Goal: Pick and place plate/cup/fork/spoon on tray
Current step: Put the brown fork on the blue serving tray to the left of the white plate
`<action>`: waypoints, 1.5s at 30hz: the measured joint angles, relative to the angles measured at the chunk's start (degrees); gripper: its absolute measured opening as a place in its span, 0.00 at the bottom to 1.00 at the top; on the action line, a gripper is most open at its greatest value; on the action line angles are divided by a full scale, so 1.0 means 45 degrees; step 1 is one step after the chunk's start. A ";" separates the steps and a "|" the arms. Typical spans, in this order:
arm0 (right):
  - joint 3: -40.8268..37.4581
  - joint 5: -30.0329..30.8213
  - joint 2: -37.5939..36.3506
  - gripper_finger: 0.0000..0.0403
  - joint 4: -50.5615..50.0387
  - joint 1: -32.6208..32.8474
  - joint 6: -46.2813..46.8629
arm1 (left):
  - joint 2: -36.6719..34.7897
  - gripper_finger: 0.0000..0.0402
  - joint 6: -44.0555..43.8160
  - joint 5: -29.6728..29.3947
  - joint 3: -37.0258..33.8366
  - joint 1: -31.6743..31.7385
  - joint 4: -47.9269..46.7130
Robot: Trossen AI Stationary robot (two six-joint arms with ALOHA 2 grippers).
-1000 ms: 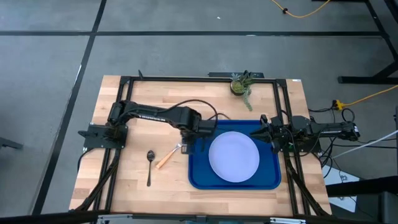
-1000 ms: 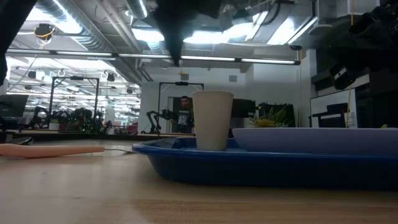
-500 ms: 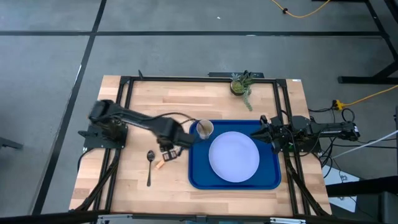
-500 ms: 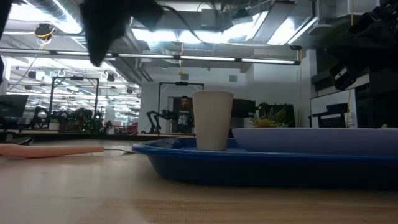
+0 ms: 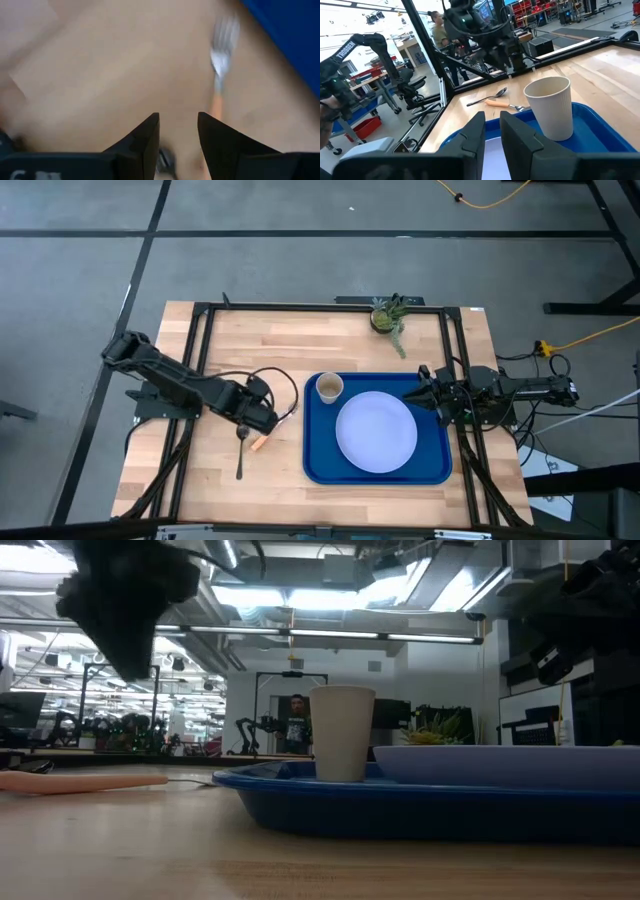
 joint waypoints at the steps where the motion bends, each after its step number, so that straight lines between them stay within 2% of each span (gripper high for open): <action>1: -0.0003 0.0003 0.0000 0.16 -0.0003 0.0000 -0.0005 | 0.0082 0.32 0.0020 -0.0460 -0.0175 0.0018 0.0106; 3: -0.0002 0.0000 0.0000 0.16 -0.0002 0.0000 -0.0010 | 0.0285 0.32 0.0235 -0.0831 -0.0524 0.0143 0.0200; 8: -0.0001 0.0003 0.0000 0.16 -0.0002 0.0000 -0.0022 | 0.0387 0.32 -0.0092 -0.0230 -0.0914 0.0168 0.0411; 11: -0.0003 0.0003 0.0000 0.16 -0.0002 0.0000 -0.0029 | 0.0376 0.32 -0.0796 0.0027 -0.1046 0.0116 0.1308; 17: -0.0003 -0.0002 0.0000 0.16 -0.0002 0.0000 0.0000 | 0.0598 0.32 -0.0954 -0.1320 -0.1206 0.0111 0.3747; 19: 0.0001 -0.0002 0.0000 0.16 -0.0002 0.0000 -0.0003 | 0.0813 0.32 -0.0914 -0.1099 -0.1215 0.0075 0.4019; 27: -0.0003 -0.0002 0.0000 0.16 -0.0002 0.0000 -0.0020 | 0.2345 0.32 0.1121 0.0254 -0.1235 -0.0319 0.4390; 32: -0.0003 0.0001 0.0000 0.16 -0.0002 0.0000 -0.0020 | 0.2989 0.32 0.1396 0.1294 -0.1235 -0.0449 0.5074; 41: -0.0003 0.0000 0.0000 0.16 -0.0002 0.0000 -0.0015 | 0.3442 0.32 0.1520 0.1111 -0.1230 -0.0505 0.5249; 45: -0.0003 -0.0002 0.0000 0.16 -0.0002 -0.0004 -0.0010 | 0.3442 0.32 0.2781 0.0672 -0.1230 -0.0505 0.5255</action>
